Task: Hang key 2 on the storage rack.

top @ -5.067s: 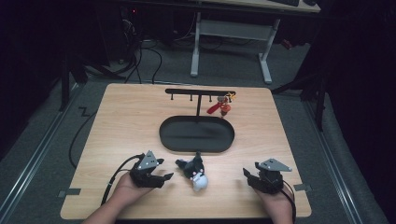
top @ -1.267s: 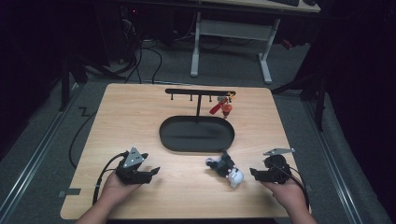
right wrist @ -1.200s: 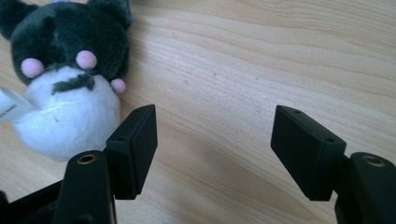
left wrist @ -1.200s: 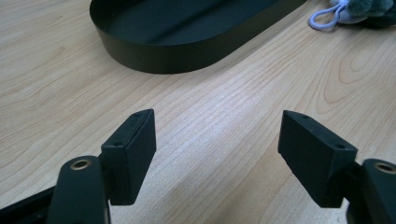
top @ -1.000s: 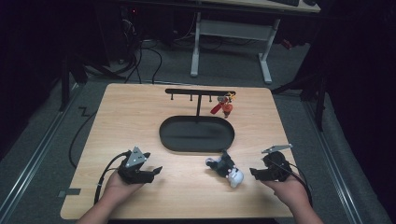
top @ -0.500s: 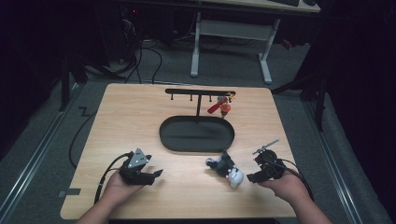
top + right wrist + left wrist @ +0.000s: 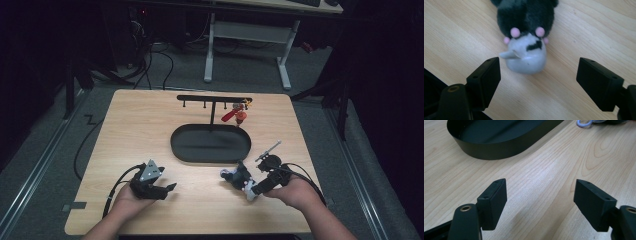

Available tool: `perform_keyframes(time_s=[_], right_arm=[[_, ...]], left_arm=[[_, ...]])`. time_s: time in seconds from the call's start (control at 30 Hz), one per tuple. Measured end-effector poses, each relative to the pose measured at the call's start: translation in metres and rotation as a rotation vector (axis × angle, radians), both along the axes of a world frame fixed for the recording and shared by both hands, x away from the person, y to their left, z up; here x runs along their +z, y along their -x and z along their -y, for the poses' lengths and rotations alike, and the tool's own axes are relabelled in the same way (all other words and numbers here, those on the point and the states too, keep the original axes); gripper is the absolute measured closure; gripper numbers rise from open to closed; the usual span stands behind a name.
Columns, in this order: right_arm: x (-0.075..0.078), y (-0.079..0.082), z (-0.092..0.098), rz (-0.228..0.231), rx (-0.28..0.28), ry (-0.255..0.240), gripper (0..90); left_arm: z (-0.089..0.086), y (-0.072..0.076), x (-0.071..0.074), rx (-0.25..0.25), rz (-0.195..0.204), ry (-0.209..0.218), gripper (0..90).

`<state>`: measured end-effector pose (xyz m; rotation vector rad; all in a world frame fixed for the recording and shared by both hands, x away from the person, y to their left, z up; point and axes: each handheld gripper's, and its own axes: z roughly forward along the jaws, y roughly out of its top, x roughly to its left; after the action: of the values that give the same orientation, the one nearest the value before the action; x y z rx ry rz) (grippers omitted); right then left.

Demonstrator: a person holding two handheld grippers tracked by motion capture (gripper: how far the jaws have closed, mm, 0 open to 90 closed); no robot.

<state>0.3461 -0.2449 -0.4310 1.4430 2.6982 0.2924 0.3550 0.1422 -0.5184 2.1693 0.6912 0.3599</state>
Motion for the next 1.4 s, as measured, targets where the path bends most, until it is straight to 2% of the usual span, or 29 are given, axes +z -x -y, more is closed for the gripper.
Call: perform_keyframes(time_s=[0.1, 0.17, 0.2, 0.3, 0.37, 0.43, 0.47, 0.53, 0.6, 0.77, 0.93, 1.4], right_arm=[[-0.006, -0.003, -0.009, -0.023, 0.022, -0.007, 19.3], [-0.012, -0.005, -0.015, -0.040, 0.016, -0.001, 19.4], [-0.014, -0.007, -0.015, -0.042, 0.041, 0.001, 19.6], [-0.024, -0.008, -0.021, -0.078, 0.047, 0.012, 20.3], [-0.031, -0.012, -0.023, -0.082, 0.075, 0.027, 20.4], [-0.035, -0.013, -0.025, -0.093, 0.050, 0.033, 20.5], [-0.038, -0.014, -0.025, -0.093, 0.055, 0.032, 20.6], [-0.044, -0.015, -0.026, -0.094, 0.038, 0.054, 22.2], [-0.048, -0.018, -0.025, -0.089, 0.059, 0.047, 22.3], [-0.051, -0.019, -0.024, -0.077, 0.043, 0.049, 23.8], [-0.051, -0.016, -0.026, -0.063, 0.033, 0.057, 27.7], [-0.051, -0.016, -0.029, -0.067, 0.054, 0.061, 44.5]], left_arm=[[-0.002, 0.000, 0.001, 0.006, 0.006, 0.007, 27.0], [-0.002, 0.000, 0.001, 0.005, 0.009, 0.014, 27.0], [-0.002, 0.000, 0.001, 0.001, 0.008, 0.015, 27.0], [-0.001, 0.000, 0.001, -0.007, 0.006, 0.013, 27.0], [-0.001, 0.000, 0.000, -0.011, 0.007, 0.010, 27.0], [-0.001, 0.000, 0.000, -0.013, 0.002, 0.009, 27.0], [-0.001, 0.000, 0.000, -0.014, 0.002, 0.010, 27.0], [-0.001, 0.000, 0.000, -0.011, 0.003, 0.015, 27.0], [0.000, -0.001, -0.001, -0.013, 0.000, 0.015, 27.0], [0.001, -0.003, -0.001, -0.016, -0.003, 0.024, 27.2], [0.004, -0.002, -0.002, -0.027, -0.002, -0.002, 26.9], [0.004, -0.002, -0.001, -0.024, -0.003, -0.004, 26.8]])
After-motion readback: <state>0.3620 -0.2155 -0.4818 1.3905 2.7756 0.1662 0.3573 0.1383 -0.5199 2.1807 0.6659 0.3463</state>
